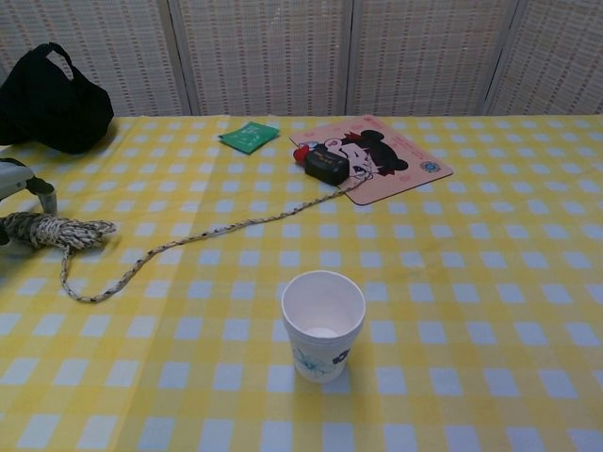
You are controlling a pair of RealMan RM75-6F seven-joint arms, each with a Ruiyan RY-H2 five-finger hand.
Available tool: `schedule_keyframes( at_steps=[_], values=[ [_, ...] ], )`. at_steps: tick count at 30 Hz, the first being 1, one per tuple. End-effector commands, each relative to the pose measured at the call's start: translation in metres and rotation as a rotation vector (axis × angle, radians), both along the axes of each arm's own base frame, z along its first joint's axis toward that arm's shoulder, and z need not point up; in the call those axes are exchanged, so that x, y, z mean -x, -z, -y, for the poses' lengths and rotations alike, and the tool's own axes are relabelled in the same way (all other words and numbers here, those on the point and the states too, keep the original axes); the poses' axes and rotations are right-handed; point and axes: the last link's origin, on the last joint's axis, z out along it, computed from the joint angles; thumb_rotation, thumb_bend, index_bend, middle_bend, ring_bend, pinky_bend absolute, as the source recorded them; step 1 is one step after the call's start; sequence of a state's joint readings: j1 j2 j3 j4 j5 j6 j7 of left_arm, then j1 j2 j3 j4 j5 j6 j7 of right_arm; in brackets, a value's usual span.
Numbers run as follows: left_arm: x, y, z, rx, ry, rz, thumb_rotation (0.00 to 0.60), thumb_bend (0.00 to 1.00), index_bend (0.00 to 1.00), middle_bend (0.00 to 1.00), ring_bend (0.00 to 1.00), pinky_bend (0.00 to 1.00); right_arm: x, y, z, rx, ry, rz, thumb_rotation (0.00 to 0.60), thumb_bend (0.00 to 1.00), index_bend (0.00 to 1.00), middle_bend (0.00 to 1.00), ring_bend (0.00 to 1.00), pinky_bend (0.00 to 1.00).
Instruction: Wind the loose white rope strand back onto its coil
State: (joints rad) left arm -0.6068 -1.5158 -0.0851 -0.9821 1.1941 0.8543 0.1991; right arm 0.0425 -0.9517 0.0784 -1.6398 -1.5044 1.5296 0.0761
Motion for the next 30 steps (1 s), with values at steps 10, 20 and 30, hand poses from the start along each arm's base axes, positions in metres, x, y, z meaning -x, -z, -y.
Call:
schedule_keyframes(
  at_steps=[10, 20, 30],
  values=[
    [-0.0025, 0.0035, -0.0025, 0.01, 0.005, 0.0, 0.521, 0.29, 0.56, 0.35, 0.23, 0.03, 0.0023, 0.0004, -0.0001, -0.001, 0.007, 0.002, 0.6, 0.25, 0.08, 0.07, 0.0, 0.0],
    [-0.0049, 0.0055, -0.0047, -0.002, 0.016, 0.016, 0.562, 0.34, 0.64, 0.44, 0.3, 0.03, 0.0025, -0.0009, -0.0006, 0.005, 0.008, 0.003, 0.6, 0.25, 0.08, 0.07, 0.0, 0.0],
    [-0.0057, 0.0023, -0.0067, -0.022, 0.025, 0.082, 0.597, 0.36, 0.7, 0.62, 0.45, 0.08, 0.0025, -0.0012, -0.0006, 0.006, 0.009, 0.004, 0.6, 0.25, 0.08, 0.07, 0.0, 0.0]
  ],
)
